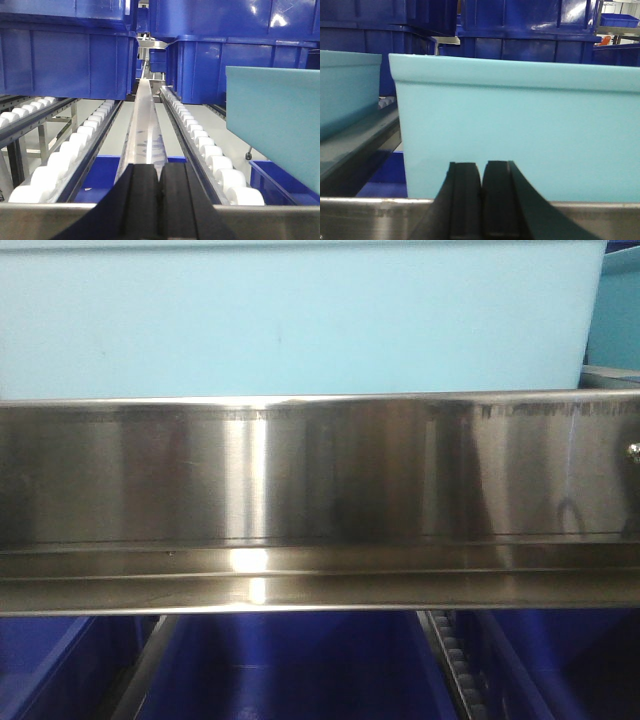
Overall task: Move two blue bins to right shelf middle
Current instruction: 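Lower both grippers onto opposite sides of the light-blue bin on the shelf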
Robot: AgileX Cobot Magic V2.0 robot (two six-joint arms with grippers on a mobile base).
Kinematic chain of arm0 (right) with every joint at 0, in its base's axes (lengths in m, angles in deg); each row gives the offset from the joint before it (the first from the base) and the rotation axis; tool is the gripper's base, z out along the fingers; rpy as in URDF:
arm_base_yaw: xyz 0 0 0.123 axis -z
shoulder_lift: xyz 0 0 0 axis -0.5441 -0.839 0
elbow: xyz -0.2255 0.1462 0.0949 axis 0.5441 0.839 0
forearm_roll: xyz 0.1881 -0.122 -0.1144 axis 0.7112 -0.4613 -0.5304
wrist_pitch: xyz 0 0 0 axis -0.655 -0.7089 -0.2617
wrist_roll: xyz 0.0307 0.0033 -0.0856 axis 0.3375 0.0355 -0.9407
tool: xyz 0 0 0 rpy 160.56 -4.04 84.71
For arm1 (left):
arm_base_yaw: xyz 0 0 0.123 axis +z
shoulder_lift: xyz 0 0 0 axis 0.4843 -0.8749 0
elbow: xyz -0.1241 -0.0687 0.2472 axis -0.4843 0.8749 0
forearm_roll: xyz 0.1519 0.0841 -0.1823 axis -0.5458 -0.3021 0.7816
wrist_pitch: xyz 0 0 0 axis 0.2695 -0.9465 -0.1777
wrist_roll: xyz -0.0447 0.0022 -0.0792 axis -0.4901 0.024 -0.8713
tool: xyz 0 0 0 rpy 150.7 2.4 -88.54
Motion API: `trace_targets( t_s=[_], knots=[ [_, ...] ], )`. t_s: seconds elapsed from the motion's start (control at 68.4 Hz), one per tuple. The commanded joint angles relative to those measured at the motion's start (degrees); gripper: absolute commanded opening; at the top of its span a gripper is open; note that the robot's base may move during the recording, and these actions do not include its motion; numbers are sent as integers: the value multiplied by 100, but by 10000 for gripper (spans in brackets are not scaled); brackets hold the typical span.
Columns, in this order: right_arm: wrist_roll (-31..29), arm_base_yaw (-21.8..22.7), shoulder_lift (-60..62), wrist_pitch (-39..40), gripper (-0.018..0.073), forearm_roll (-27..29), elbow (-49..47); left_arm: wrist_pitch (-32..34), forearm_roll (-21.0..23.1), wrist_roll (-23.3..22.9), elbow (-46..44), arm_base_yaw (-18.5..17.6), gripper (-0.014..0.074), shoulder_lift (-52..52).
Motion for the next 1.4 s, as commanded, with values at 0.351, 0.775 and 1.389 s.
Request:
trace_targets(
  t_s=[0.351, 0.775, 1.389],
  knots=[
    [-28, 14, 22, 109, -162, 16, 2, 77, 31, 12, -14, 14, -111, 20],
    [-28, 15, 22, 119, -162, 16, 2, 371, -186, 12, -14, 13, -111, 20],
    [-28, 15, 22, 354, -162, 16, -839, 1589, -186, 12, -380, 13, -110, 20]
  ],
)
